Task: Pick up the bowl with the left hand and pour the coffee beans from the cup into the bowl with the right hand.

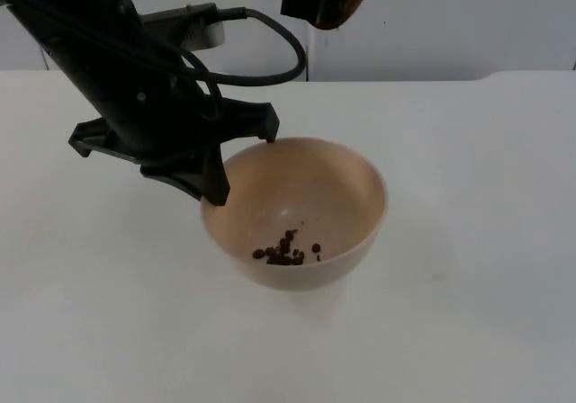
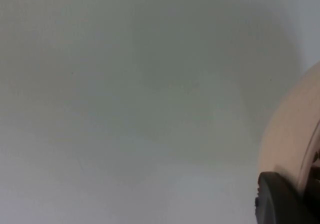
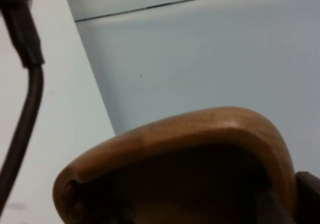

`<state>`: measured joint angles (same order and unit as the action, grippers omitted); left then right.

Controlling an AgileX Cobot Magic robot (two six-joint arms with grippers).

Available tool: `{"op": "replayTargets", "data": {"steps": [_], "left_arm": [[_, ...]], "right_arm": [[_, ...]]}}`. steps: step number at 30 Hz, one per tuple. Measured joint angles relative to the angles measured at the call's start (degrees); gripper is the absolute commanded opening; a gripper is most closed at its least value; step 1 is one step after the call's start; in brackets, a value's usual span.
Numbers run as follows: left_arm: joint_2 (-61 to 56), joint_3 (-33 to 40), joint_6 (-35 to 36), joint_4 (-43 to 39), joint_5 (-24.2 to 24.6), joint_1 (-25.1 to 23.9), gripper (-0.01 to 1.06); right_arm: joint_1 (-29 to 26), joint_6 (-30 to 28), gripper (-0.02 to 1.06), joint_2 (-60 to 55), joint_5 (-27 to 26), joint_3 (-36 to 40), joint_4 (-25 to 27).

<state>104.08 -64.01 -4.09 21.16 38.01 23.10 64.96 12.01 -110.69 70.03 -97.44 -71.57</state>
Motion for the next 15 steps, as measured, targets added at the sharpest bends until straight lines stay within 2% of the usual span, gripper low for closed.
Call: {"op": "replayTargets", "data": {"steps": [15], "left_arm": [[0.0,0.0,0.0,0.0,-0.2,0.0,0.00]], "right_arm": [[-1.6,0.2,0.00,0.0,0.0,0.0,8.4]]}}
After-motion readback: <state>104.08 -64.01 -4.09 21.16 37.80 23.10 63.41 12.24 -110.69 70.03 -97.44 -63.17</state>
